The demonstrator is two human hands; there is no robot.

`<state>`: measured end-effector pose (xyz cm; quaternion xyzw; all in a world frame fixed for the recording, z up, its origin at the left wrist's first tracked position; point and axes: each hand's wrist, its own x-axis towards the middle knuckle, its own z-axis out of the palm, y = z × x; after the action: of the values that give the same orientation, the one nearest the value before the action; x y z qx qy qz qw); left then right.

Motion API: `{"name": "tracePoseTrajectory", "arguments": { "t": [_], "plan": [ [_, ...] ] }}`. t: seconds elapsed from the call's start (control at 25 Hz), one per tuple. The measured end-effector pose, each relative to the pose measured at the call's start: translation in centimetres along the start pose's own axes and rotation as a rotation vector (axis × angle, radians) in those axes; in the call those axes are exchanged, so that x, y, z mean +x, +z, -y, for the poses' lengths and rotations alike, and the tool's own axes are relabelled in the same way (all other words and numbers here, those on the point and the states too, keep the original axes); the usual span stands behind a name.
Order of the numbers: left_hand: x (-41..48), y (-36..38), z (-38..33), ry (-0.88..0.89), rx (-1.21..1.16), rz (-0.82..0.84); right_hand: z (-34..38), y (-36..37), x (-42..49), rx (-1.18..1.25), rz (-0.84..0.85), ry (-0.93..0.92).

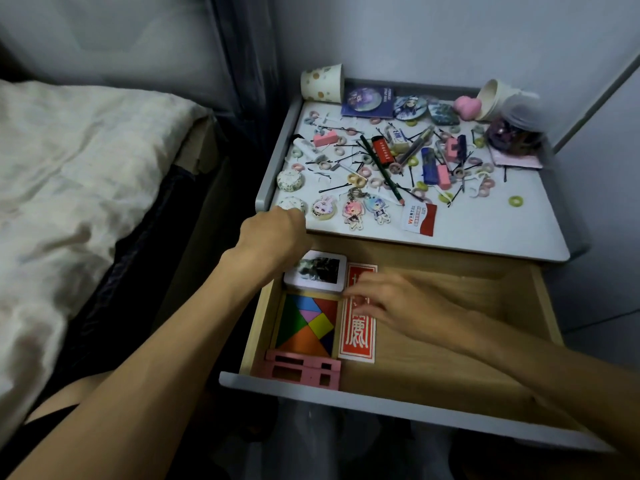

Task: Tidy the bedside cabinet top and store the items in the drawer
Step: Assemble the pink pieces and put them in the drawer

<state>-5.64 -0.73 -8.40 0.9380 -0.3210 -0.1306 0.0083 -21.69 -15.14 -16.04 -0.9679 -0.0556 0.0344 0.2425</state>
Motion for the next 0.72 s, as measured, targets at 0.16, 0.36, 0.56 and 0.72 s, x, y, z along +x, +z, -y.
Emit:
{"name": "tracePoseTrajectory", "arguments": {
  "t": [0.16, 0.36, 0.56, 0.72],
  "plan": [
    [0.9, -1.5, -1.7, 0.133, -0.468, -0.185, -1.9, -8.3, 0.6, -0.074, -0.409, 0.172],
    [5.9, -4.0, -3.3, 0.138, -0.634, -0.346, -8.9, -13.8, 4.2, -0.231, -0.476, 0.578],
    [14.3, -3.1, -3.4, 0.089, -0.328, -0.380, -10.8, -13.6, 5.1, -0.164, -0.387, 0.614],
    [18.2, -2.2, -3.3, 0.093, -0.054, -0.424, -11.5, -14.0, 5.6, -0.188, -0.355, 0.674]
  ]
}}
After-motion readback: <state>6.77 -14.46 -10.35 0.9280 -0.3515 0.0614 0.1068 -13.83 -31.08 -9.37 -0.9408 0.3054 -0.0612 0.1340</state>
